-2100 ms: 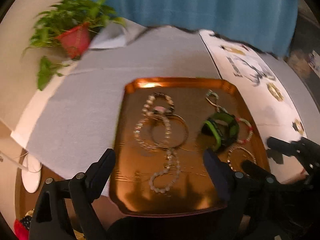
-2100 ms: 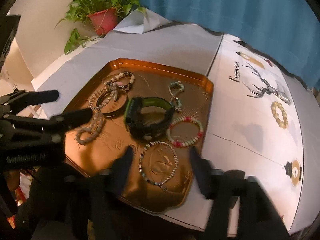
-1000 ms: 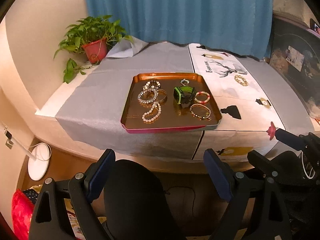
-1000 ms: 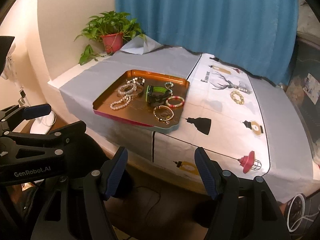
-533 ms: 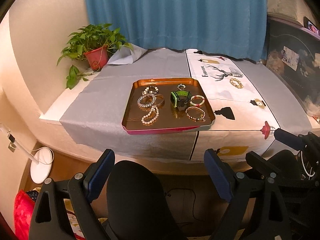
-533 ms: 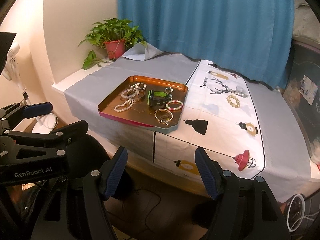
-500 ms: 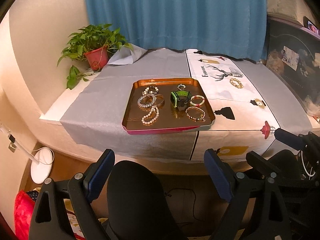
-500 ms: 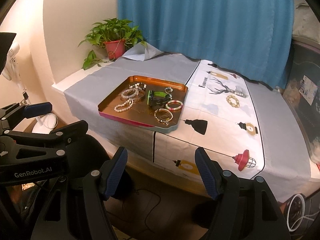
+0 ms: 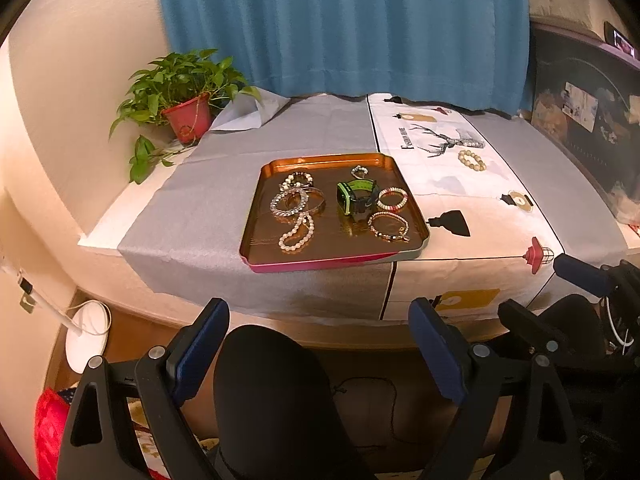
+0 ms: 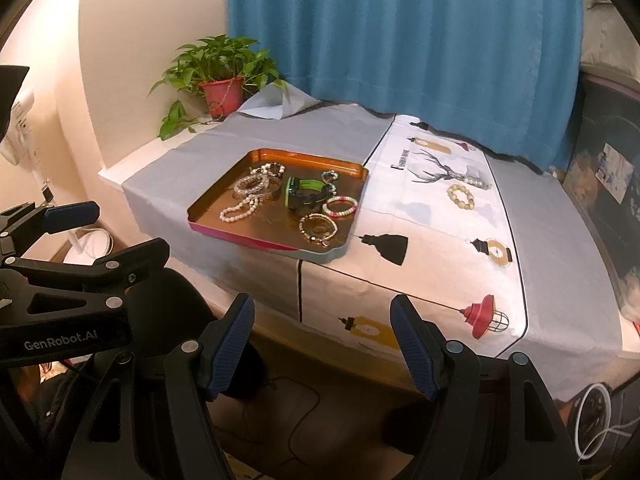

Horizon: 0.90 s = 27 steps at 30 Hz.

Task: Organize jewelry
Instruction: 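Move both tools over the deer-print mat toward the remaining jewelry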

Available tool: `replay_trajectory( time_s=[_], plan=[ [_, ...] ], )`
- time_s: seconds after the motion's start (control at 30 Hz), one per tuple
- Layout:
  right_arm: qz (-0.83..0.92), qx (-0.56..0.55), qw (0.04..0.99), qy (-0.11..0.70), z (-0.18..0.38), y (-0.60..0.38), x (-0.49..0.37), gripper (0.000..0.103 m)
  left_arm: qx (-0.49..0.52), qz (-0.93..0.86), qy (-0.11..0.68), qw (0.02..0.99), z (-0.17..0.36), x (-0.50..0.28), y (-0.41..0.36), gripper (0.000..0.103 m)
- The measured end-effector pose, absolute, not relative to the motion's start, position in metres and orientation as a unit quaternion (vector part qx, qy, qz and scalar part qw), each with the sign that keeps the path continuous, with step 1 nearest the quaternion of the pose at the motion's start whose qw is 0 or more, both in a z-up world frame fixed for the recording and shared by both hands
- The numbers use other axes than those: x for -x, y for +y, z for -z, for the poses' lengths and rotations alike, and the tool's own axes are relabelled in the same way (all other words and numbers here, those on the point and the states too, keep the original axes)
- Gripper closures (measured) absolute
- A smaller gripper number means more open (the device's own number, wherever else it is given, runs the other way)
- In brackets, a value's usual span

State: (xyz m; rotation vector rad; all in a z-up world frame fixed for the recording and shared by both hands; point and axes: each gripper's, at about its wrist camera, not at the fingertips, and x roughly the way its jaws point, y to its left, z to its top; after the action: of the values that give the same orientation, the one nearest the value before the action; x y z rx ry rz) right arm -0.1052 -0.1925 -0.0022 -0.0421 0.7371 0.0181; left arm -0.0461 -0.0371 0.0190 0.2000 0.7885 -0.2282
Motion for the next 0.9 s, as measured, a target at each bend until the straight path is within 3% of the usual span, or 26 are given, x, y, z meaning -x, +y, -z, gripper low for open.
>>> replay_trajectory(
  time_s=[0.57, 0.9],
  plan=[
    [0.07, -0.021, 0.926, 0.371, 0.02, -0.287, 0.065, 0.03, -0.12, 0.146, 0.402, 0.896, -0.022, -0.008, -0.095, 0.014],
    [0.124, -0.052, 0.913, 0.385, 0.05, -0.424, -0.072, 0.027, -0.13, 0.146, 0.409, 0.891, -0.021, -0.084, -0.156, 0.013]
  ],
)
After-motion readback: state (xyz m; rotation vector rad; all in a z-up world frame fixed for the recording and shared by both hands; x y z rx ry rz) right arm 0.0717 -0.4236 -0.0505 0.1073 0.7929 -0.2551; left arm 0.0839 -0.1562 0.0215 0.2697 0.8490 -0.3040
